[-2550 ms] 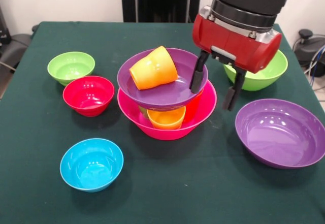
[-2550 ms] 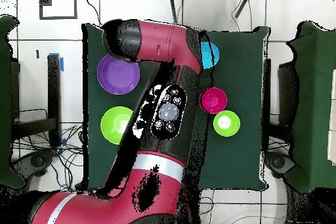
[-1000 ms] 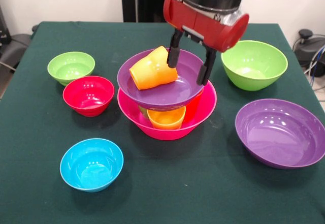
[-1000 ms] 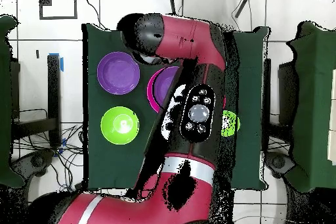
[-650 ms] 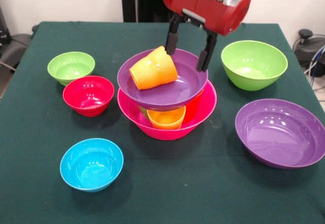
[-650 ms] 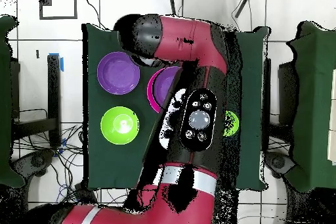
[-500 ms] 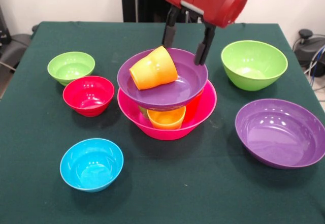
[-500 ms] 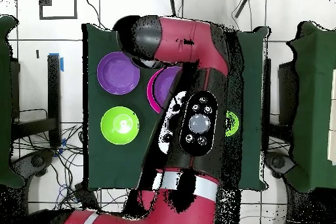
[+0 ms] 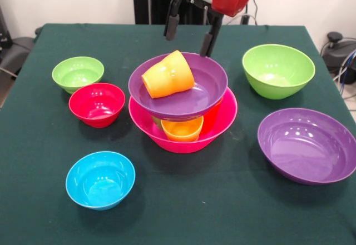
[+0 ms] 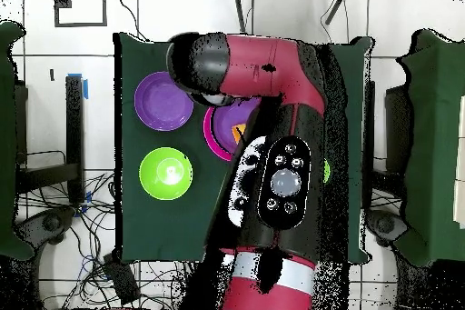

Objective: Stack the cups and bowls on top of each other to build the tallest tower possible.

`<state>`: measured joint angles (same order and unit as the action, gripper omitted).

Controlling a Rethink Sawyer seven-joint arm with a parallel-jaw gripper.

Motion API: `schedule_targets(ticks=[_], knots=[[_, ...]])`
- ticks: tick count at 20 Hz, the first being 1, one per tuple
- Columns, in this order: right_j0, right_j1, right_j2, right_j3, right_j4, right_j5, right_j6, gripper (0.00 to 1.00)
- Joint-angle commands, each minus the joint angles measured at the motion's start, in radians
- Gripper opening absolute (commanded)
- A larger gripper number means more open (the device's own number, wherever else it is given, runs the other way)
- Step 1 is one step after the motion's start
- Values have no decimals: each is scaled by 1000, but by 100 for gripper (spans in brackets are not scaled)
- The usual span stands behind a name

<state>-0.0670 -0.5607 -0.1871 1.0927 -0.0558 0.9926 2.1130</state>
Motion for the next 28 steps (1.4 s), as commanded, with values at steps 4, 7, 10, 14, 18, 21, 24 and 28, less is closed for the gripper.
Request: schedule_targets(ticks=[4, 7, 10, 14, 18, 21, 24, 28], knots=[[26, 29, 111, 125, -177, -44, -270, 100], [30, 30, 115, 132, -195, -25, -275, 100], [24, 20, 134, 163, -208, -47, -285, 100], [46, 21, 114, 170, -261, -82, -257, 100], [42, 22, 124, 170, -293, -88, -270, 100], [29, 17, 146, 187, -294, -95, -281, 100], [19, 14, 165, 206, -290, -102, -273, 100], [8, 14, 191, 230, -279, -117, -264, 100]])
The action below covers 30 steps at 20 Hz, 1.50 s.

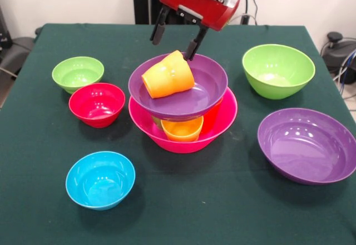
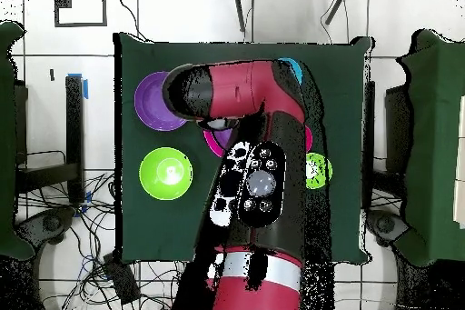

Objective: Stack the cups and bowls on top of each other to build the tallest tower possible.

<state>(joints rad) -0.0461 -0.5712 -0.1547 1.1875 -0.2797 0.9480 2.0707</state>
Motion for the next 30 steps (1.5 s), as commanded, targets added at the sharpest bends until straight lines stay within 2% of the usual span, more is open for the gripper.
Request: schedule_targets(ticks=[1, 10, 15, 21, 30], knots=[[-16, 24, 166, 142, -53, -80, -221, 100], [-22, 22, 194, 169, -64, -87, -207, 100], [-9, 27, 175, 165, -105, -84, -208, 100], [28, 43, 119, 136, -191, -101, -171, 100], [52, 56, 115, 122, -251, -110, -113, 100]])
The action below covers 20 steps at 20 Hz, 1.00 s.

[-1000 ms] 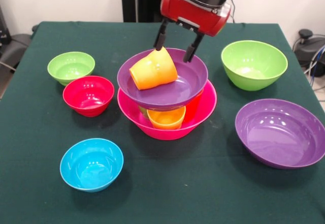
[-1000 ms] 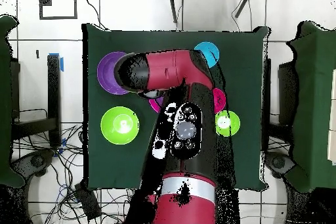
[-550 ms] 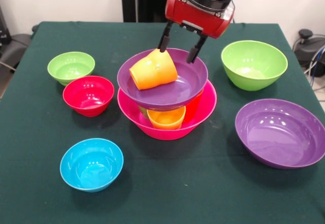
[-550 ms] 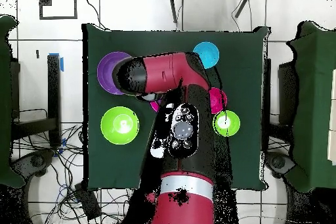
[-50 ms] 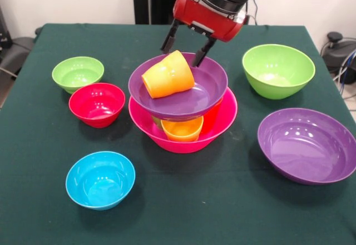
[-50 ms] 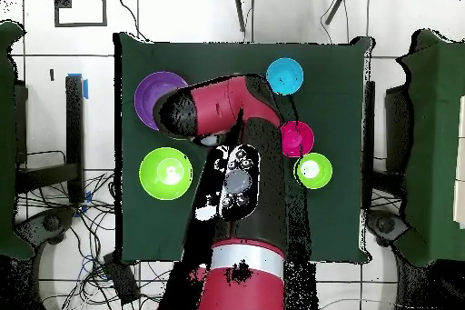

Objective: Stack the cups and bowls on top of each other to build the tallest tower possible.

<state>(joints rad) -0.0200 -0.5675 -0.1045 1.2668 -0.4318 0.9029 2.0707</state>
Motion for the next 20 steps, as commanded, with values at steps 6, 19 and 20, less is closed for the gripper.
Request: schedule_targets(ticks=[6, 19, 20], knots=[[5, 48, 88, 76, -97, -83, -124, 100], [26, 88, 46, 28, -150, -103, -87, 100], [29, 89, 45, 24, -153, -99, -84, 100]])
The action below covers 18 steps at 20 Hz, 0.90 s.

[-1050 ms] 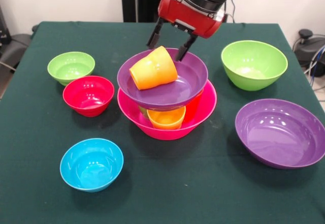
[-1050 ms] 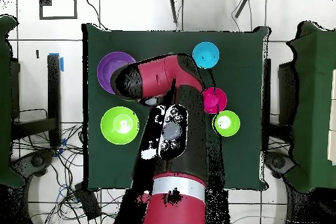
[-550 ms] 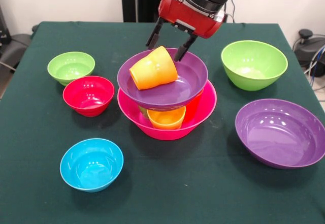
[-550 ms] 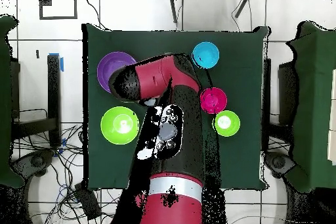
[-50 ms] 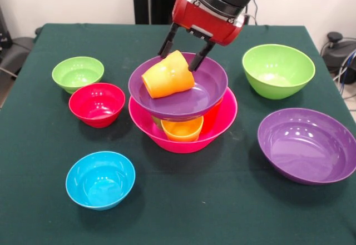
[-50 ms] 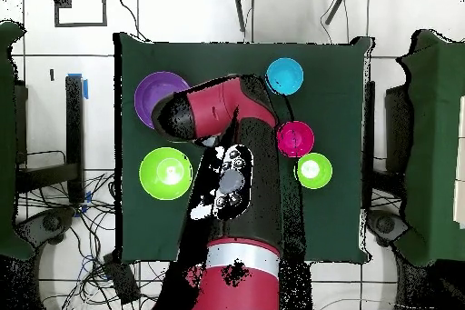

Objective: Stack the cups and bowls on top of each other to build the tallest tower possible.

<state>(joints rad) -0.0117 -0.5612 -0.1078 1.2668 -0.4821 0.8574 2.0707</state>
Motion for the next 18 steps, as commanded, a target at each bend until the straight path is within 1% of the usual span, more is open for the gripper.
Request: schedule_targets(ticks=[1, 6, 10, 13, 18], knots=[[24, 84, 46, 20, -105, -49, -80, 100], [40, 91, 26, 12, -128, -49, -50, 100], [36, 87, 28, 28, -123, -65, -50, 100], [23, 80, 48, 45, -102, -64, -60, 100], [-20, 71, 104, 65, -31, -18, -100, 100]])
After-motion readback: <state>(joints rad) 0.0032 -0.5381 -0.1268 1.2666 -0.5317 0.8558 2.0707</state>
